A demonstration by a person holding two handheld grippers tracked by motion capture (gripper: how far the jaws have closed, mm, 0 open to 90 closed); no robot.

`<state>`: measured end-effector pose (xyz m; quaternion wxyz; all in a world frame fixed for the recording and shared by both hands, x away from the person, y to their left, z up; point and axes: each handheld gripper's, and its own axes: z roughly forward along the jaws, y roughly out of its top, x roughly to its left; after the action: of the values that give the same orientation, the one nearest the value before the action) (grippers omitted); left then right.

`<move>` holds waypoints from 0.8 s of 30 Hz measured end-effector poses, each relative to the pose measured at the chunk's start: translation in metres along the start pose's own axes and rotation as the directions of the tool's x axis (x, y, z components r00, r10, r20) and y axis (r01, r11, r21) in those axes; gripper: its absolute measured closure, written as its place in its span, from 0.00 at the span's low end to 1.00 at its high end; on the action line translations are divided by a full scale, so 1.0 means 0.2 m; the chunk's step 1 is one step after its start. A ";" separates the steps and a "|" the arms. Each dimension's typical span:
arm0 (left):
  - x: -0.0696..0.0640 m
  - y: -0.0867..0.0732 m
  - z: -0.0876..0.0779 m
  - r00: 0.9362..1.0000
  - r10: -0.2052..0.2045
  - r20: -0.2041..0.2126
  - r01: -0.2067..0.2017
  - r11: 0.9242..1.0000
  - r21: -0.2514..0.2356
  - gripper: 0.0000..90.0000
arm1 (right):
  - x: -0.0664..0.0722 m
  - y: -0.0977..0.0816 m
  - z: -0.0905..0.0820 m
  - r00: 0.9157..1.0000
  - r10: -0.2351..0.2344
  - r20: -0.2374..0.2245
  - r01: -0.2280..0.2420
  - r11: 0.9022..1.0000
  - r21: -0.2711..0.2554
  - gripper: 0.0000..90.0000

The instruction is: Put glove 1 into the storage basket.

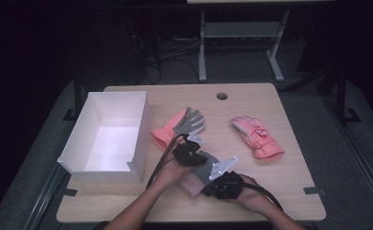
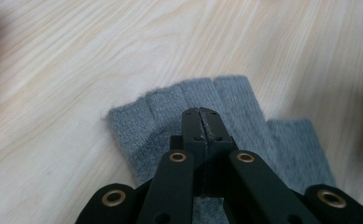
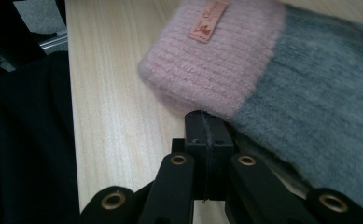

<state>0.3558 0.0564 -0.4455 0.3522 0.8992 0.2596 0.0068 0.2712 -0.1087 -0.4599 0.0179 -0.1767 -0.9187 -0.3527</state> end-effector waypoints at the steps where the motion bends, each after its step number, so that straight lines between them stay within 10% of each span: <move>1: -0.01 0.00 0.00 1.000 -0.005 0.001 0.005 1.000 -0.008 1.00 | 0.00 0.00 0.00 1.000 -0.009 0.003 0.009 1.000 -0.002 1.00; 12: 0.01 -0.03 -0.12 0.999 -0.054 0.003 0.054 0.997 -0.052 0.90 | -0.03 -0.05 -0.12 0.996 0.078 0.036 -0.077 0.996 -0.051 0.97; 24: -0.07 -0.09 -0.21 0.999 -0.037 -0.021 0.037 0.999 0.001 0.37 | -0.07 -0.24 -0.30 0.958 0.216 0.189 -0.198 0.974 -0.111 0.54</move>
<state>0.3269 0.0880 -0.4237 0.3489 0.8943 0.2800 0.0097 0.2622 -0.1854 -0.4488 -0.0458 -0.3070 -0.8752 -0.3710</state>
